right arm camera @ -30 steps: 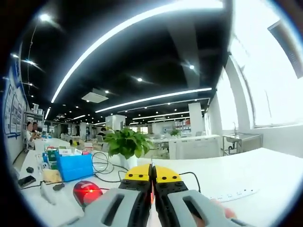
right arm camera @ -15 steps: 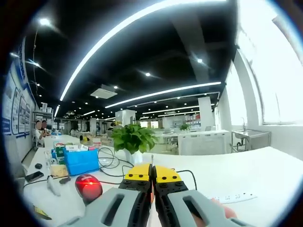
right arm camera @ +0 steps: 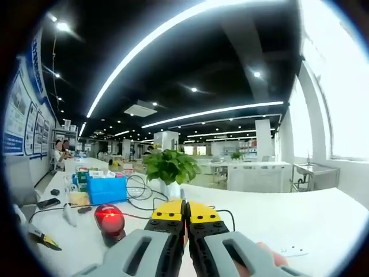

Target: Clip sheet goods on table flip sheet goods clip sheet goods scan sheet goods put sheet goods back to table

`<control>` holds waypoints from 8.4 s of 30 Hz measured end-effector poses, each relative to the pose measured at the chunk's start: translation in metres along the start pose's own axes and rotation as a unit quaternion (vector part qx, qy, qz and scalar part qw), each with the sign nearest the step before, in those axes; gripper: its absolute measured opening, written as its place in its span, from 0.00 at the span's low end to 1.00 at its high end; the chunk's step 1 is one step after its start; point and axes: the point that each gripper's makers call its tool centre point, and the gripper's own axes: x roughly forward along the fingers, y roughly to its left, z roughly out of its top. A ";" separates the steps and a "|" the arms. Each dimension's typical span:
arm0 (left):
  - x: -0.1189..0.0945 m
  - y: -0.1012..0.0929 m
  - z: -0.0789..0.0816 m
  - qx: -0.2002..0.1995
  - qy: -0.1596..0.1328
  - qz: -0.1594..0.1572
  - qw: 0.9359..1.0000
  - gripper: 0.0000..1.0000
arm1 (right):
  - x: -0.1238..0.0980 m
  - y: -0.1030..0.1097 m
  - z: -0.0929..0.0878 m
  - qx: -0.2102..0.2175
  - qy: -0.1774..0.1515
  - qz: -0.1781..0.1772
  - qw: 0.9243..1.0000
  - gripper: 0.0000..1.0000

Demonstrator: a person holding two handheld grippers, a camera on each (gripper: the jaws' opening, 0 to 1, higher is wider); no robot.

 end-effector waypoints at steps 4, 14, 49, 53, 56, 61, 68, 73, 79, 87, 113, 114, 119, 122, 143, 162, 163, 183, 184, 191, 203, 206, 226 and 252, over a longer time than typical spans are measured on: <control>0.000 0.000 0.000 0.000 0.000 0.000 1.000 0.35 | -0.001 -0.005 0.000 -0.003 0.001 0.012 1.000 0.00; 0.002 0.003 -0.002 -0.013 0.002 0.000 1.000 0.35 | 0.008 -0.020 -0.013 0.001 0.007 0.036 0.999 0.00; 0.003 0.012 -0.007 -0.030 0.012 0.016 0.999 0.35 | 0.010 0.011 -0.061 0.002 0.036 0.183 0.982 0.00; 0.003 0.013 -0.007 -0.033 0.010 0.018 0.999 0.35 | 0.010 0.012 -0.068 0.004 0.041 0.188 0.981 0.00; 0.003 0.013 -0.007 -0.034 0.010 0.018 0.999 0.35 | 0.013 0.007 -0.070 -0.003 0.043 0.182 0.982 0.00; 0.003 0.013 -0.007 -0.035 0.010 0.017 0.999 0.35 | 0.021 -0.015 -0.077 -0.018 0.051 0.156 0.986 0.00; 0.003 0.014 -0.008 -0.038 0.013 0.017 0.999 0.35 | 0.037 -0.036 -0.090 -0.031 0.072 0.144 0.986 0.00; 0.004 0.014 -0.009 -0.035 0.016 0.018 0.999 0.35 | 0.050 -0.043 -0.096 -0.066 0.091 0.143 0.983 0.00; 0.005 0.015 -0.010 -0.035 0.019 0.022 0.999 0.35 | 0.057 -0.048 -0.103 -0.078 0.097 0.140 0.982 0.00; 0.007 0.013 -0.013 -0.022 0.029 0.019 0.999 0.35 | 0.063 -0.065 -0.127 -0.085 0.119 0.134 0.980 0.00; 0.008 0.014 -0.015 -0.015 0.038 0.023 0.999 0.35 | 0.077 -0.063 -0.193 -0.138 0.211 0.184 0.950 0.00; 0.008 0.014 -0.015 -0.015 0.037 0.023 0.999 0.35 | 0.076 -0.062 -0.196 -0.140 0.214 0.183 0.949 0.00; 0.008 0.013 -0.016 -0.009 0.040 0.023 0.999 0.35 | 0.072 -0.069 -0.210 -0.141 0.234 0.180 0.945 0.00; 0.009 0.012 -0.017 -0.007 0.043 0.020 0.999 0.34 | 0.073 -0.072 -0.216 -0.140 0.242 0.176 0.944 0.00; 0.010 0.014 -0.020 0.000 0.051 0.027 0.998 0.34 | 0.072 -0.082 -0.224 -0.122 0.248 0.147 0.950 0.03; 0.010 0.015 -0.019 -0.001 0.047 0.028 0.999 0.34 | 0.066 -0.088 -0.184 -0.053 0.188 0.118 0.974 0.26; 0.010 0.015 -0.019 -0.001 0.047 0.027 0.999 0.34 | 0.065 -0.084 -0.186 -0.053 0.189 0.120 0.973 0.28; 0.008 0.014 -0.016 -0.004 0.041 0.026 0.999 0.34 | 0.049 -0.032 -0.220 -0.057 0.221 0.140 0.963 0.44; 0.008 0.014 -0.016 -0.004 0.041 0.025 0.999 0.34 | 0.050 -0.033 -0.223 -0.054 0.223 0.141 0.963 0.43; 0.008 0.014 -0.016 -0.006 0.040 0.026 0.999 0.34 | 0.047 -0.035 -0.233 -0.046 0.238 0.135 0.961 0.42; 0.008 0.013 -0.016 -0.005 0.040 0.024 0.999 0.34 | 0.053 -0.043 -0.238 0.009 0.239 0.124 0.963 0.41; 0.008 0.013 -0.016 -0.005 0.040 0.023 0.999 0.34 | 0.055 -0.045 -0.239 0.009 0.237 0.126 0.963 0.41; 0.007 0.015 -0.014 -0.016 0.033 0.025 0.999 0.34 | 0.051 -0.032 -0.190 0.006 0.172 0.098 0.980 0.48; 0.008 0.016 -0.012 -0.041 0.024 0.018 0.999 0.39 | -0.078 -0.007 -0.118 0.024 0.091 0.076 0.993 0.37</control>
